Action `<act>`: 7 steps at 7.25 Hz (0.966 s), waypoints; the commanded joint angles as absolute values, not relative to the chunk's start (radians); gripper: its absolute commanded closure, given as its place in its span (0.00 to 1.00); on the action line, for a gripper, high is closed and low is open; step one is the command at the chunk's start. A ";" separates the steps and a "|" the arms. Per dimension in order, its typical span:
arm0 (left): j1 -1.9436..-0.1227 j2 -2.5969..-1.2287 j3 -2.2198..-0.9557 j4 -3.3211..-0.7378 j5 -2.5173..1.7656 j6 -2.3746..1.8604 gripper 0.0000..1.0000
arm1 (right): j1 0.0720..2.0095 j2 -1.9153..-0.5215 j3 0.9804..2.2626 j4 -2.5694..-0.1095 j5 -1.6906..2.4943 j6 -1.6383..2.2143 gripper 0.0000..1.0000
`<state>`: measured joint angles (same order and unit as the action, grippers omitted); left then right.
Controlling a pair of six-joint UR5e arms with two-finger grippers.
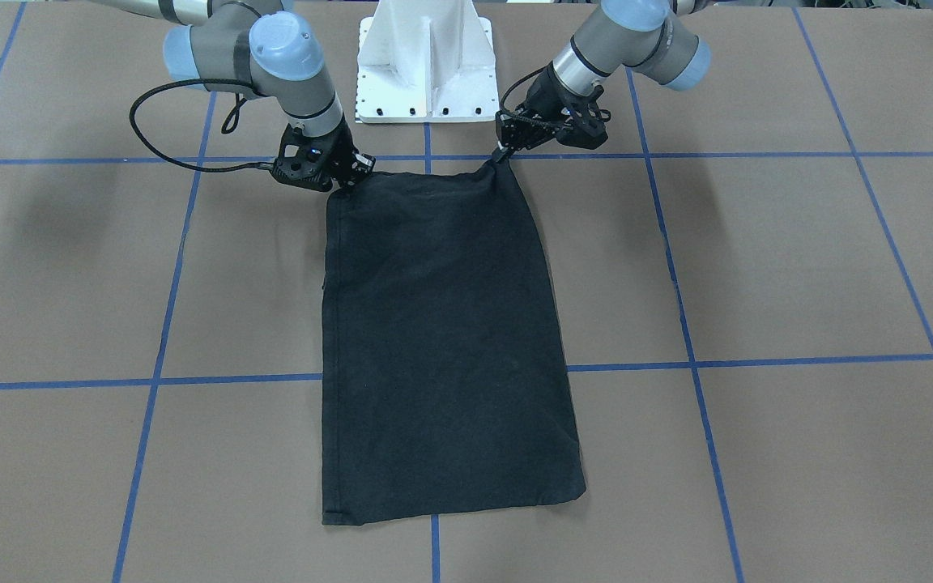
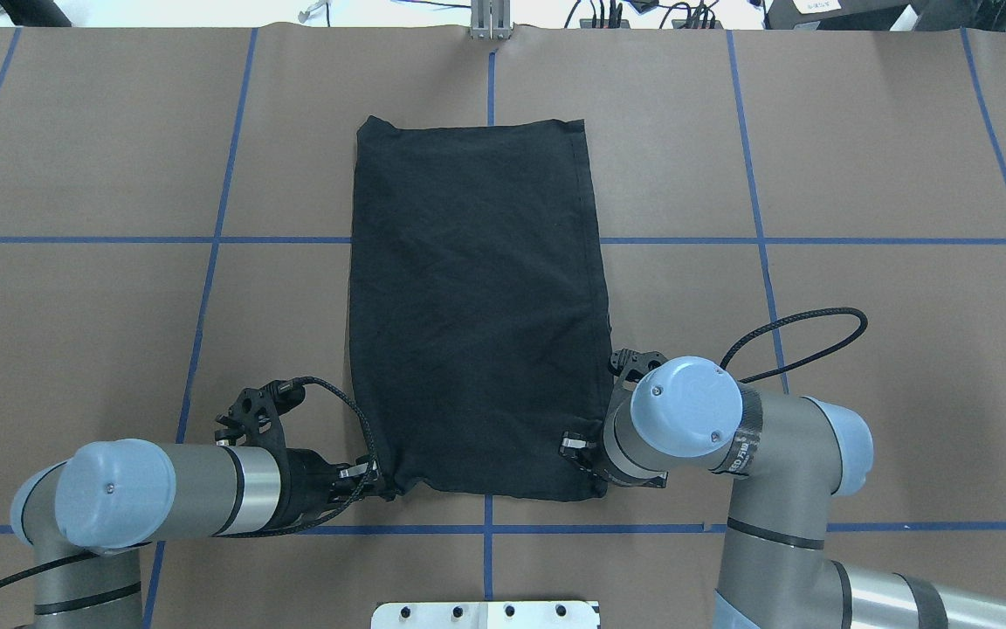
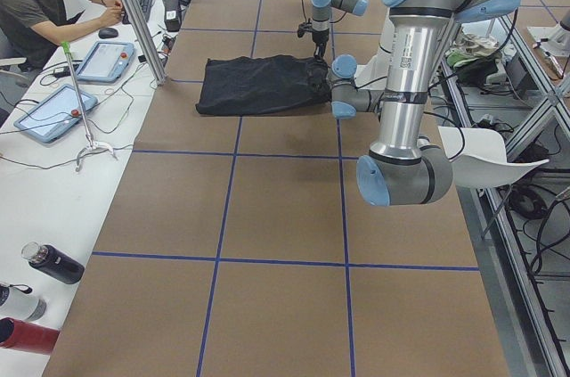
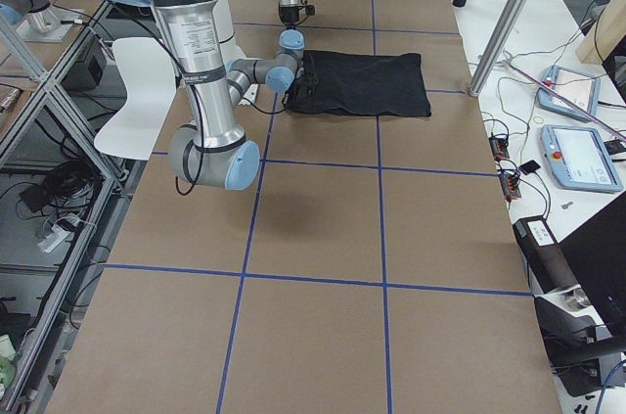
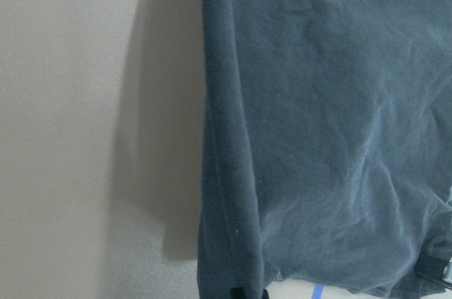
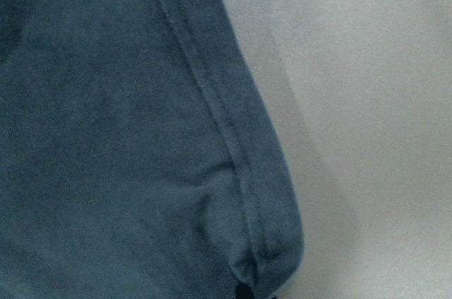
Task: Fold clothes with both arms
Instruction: 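Grip the shirt's two near corners with the left and right grippers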
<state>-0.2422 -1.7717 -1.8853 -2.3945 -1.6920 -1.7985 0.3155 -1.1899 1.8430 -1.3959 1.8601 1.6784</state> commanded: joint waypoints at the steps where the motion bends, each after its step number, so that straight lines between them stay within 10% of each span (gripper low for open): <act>1: -0.242 -1.772 -1.885 -2.395 -1.692 -1.799 1.00 | 0.318 -1.186 1.853 -1.396 1.849 1.684 1.00; 7: -0.275 -1.760 -2.005 -2.319 -1.741 -1.798 1.00 | 0.324 -1.420 1.903 -1.010 1.986 1.680 1.00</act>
